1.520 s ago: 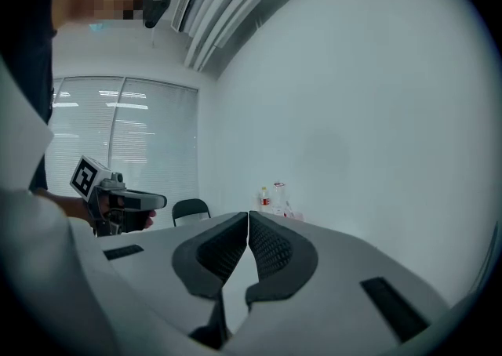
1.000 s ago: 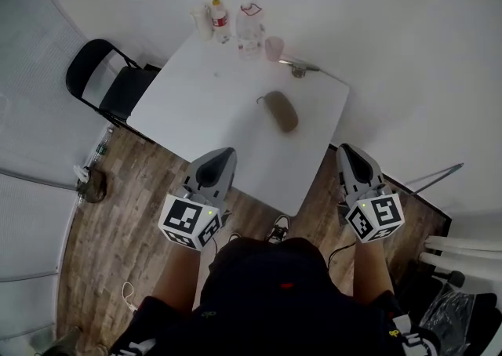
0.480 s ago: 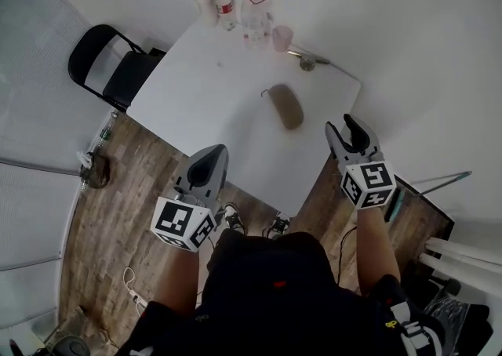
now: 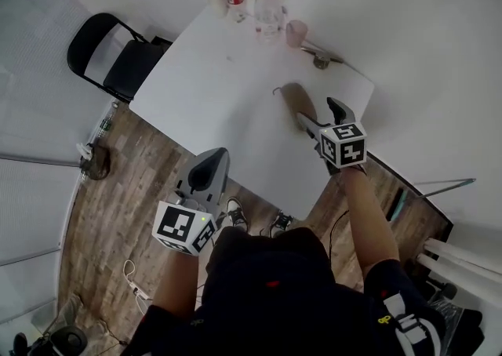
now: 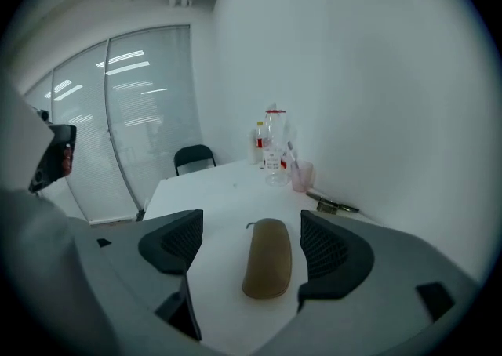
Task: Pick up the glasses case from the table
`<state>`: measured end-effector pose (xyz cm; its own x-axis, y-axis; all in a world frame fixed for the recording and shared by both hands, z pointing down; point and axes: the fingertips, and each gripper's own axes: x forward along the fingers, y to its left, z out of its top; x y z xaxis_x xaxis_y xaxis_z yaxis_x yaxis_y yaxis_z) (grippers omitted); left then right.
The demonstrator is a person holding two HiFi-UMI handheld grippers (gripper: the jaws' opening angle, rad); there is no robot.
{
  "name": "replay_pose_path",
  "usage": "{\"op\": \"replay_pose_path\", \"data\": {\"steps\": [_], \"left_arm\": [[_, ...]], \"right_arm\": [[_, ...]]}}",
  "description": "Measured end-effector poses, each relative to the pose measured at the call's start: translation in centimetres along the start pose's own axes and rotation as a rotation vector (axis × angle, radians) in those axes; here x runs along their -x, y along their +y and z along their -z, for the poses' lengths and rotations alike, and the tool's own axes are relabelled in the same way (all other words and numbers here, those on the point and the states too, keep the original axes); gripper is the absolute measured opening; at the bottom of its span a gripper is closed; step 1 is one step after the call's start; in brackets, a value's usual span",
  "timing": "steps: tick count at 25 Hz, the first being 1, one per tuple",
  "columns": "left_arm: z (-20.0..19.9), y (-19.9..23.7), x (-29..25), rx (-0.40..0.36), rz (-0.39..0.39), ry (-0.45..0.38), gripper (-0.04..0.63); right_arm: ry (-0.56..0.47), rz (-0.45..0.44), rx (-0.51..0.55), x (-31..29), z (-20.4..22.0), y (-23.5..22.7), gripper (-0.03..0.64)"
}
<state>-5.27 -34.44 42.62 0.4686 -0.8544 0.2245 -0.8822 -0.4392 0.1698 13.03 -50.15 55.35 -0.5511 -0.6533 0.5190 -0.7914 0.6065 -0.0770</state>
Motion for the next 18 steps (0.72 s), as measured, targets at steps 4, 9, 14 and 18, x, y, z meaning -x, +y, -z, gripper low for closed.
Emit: {"op": "replay_pose_path", "data": {"steps": [4,9,14,18], "left_arm": [[0.8,1.4,0.6,0.02,-0.037,0.021,0.02],[1.7,2.8,0.7,0.037,-0.067,0.037,0.02],[2.3,4.2,0.6,0.053,-0.08,0.062,0.02],[3.0,4.9,0.4,0.067,-0.088,0.073,0.02]], "right_arm": [[0.128,0.022,0.056,-4.7,3.0,-0.4,0.384],[0.243,0.046,0.058,-9.1,6.5,-1.6,0.39],[0.355,0.061,0.055,-12.4,9.5,-2.8,0.394],[0.408,0.066,0.05,-13.7,11.0,-3.3,0.393]]}}
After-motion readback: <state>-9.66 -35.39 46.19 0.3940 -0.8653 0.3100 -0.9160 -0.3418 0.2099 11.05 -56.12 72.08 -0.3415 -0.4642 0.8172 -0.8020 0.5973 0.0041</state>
